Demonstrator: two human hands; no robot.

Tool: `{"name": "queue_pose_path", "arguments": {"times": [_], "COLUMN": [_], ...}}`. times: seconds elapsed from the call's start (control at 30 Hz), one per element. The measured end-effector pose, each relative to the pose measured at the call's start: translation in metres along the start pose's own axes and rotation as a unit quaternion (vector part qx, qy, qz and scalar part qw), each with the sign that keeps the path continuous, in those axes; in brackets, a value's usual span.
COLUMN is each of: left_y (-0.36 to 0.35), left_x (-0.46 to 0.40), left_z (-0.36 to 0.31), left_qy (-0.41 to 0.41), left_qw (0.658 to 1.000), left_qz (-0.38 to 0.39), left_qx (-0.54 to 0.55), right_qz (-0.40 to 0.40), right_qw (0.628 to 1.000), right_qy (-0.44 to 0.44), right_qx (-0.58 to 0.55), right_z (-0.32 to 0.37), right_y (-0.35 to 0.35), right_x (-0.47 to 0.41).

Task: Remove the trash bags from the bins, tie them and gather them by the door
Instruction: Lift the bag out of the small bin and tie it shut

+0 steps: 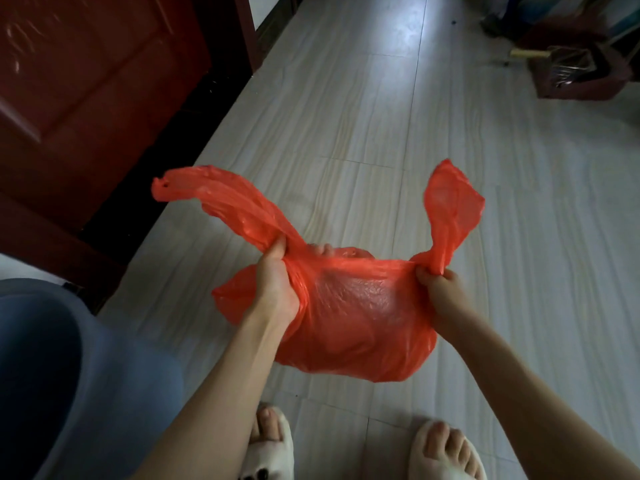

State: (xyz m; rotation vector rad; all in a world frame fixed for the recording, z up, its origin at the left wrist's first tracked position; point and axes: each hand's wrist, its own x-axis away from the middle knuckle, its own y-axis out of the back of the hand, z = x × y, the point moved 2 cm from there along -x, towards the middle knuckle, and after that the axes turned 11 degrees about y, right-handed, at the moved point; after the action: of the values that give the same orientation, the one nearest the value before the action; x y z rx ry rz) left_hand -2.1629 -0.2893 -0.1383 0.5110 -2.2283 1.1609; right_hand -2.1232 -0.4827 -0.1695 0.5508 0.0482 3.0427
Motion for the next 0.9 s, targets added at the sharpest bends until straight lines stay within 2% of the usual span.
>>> {"name": "queue_pose_path", "arguments": {"times": [0.1,0.13,0.2,0.3,0.43,0.53,0.63,0.73,0.9], "left_y": [0.005,0.008,0.013,0.019,0.026,0.024,0.018,0.014,0.026], "left_x": [-0.007,-0.009,-0.009,-0.009,-0.008,-0.008,-0.01,-0.013,-0.027], "left_z": [0.005,0.009,0.015,0.023,0.033,0.039,0.044,0.05,0.051], "left_qy": [-0.035,-0.029,0.004,0.076,0.126,0.137,0.097,0.031,0.006], "left_qw": [0.994,0.988,0.977,0.975,0.968,0.971,0.982,0.987,0.973], "left_qz": [-0.071,-0.097,-0.123,-0.082,-0.028,-0.007,0.0,-0.022,-0.14], "left_qx": [-0.075,-0.117,-0.172,-0.193,-0.213,-0.194,-0.16,-0.154,-0.185], "right_qz": [-0.034,-0.026,0.038,0.101,0.106,0.068,0.028,0.048,0.144], "right_qw": [0.995,0.993,0.985,0.977,0.979,0.982,0.989,0.992,0.989], "right_qy": [-0.015,0.007,0.062,0.119,0.136,0.158,0.143,0.101,-0.018], "right_qx": [-0.09,-0.112,-0.156,-0.143,-0.11,-0.076,0.0,0.066,-0.02], "right_z": [-0.002,-0.001,0.005,0.016,0.026,0.024,0.007,-0.008,-0.02], "right_y": [-0.006,-0.007,-0.011,-0.02,-0.033,-0.035,-0.034,-0.032,-0.028], "right_x": [0.008,0.01,0.014,0.019,0.024,0.019,0.012,0.01,0.015]}}
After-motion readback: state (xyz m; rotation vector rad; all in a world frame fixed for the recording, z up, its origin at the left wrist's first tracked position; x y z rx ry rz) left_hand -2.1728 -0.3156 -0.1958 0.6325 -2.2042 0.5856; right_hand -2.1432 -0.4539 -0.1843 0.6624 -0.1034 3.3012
